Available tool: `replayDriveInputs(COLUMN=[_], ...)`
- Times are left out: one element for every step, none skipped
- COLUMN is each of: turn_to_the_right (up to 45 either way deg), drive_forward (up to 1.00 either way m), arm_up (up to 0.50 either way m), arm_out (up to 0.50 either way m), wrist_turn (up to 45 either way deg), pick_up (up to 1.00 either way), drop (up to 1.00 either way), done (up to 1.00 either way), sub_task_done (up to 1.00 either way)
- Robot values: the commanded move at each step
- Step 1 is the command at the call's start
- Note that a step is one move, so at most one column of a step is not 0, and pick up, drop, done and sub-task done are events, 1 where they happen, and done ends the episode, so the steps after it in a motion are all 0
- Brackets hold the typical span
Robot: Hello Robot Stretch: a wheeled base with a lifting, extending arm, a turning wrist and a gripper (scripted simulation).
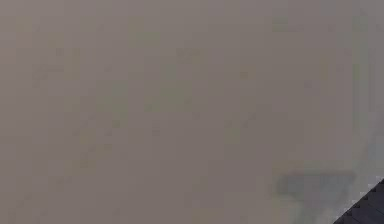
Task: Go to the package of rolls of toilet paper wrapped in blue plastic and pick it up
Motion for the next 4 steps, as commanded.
replayDriveInputs(turn_to_the_right=[45.0, 45.0, 45.0, 21.0], drive_forward=[0.00, 0.00, 0.00, 0.00], arm_up=[0.00, 0.00, 0.00, 0.00], arm_out=[0.00, 0.00, 0.00, 0.00], wrist_turn=[0.0, 0.0, 0.0, 0.0], pick_up=[0.00, 0.00, 0.00, 0.00], drop=[0.00, 0.00, 0.00, 0.00], done=[0.00, 0.00, 0.00, 0.00], sub_task_done=[0.00, 0.00, 0.00, 0.00])
